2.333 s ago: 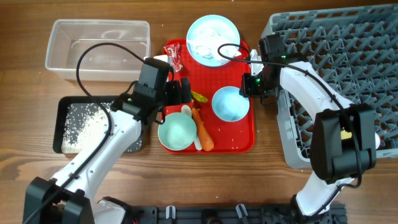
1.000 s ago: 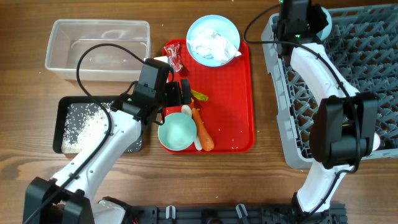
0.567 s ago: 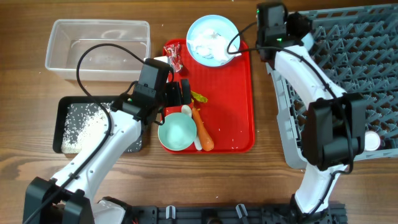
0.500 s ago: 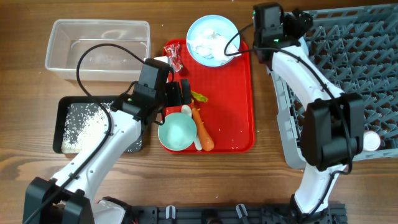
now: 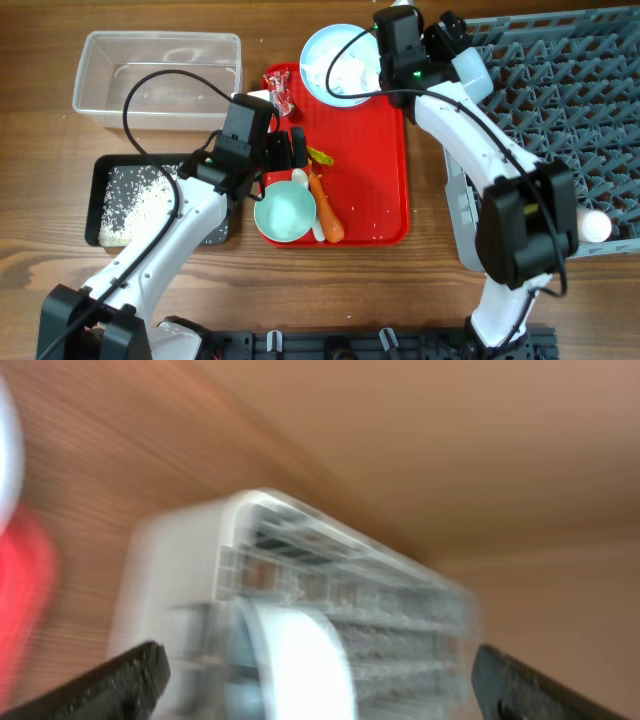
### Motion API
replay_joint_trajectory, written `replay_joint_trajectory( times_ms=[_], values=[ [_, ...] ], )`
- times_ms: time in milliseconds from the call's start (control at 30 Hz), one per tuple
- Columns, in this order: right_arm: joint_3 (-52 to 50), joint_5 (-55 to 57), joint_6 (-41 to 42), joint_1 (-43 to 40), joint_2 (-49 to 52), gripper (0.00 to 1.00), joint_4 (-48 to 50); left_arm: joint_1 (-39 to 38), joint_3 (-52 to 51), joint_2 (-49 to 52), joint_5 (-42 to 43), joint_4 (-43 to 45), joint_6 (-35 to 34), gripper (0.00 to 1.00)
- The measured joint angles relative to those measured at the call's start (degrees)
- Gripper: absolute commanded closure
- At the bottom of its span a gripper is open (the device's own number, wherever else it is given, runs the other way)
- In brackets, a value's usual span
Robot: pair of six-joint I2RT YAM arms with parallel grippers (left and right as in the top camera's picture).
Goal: Sort waste into correct bins and load items into the dishwasher rack
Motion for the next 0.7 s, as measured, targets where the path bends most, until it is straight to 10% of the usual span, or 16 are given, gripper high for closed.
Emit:
replay_joint_trajectory(
  times_ms=[267, 533, 700],
  values=[
    [0.0, -53.7, 21.2, 0.0, -9.2, 0.02, -13.4, 0.0, 0.0, 0.0, 0.0, 0.1, 0.0, 0.0],
    [-0.1, -56.3, 28.6, -1.7, -8.5, 0.07, 1.3, 0.0, 0.1, 0.0, 0.7, 5.2, 0.5, 0.08],
    [-0.1, -63.3, 35.9, -22.7, -16.9, 0.04, -2.3, 0.0, 14.8, 7.3, 2.1, 10.7, 6.1, 0.13]
  ],
)
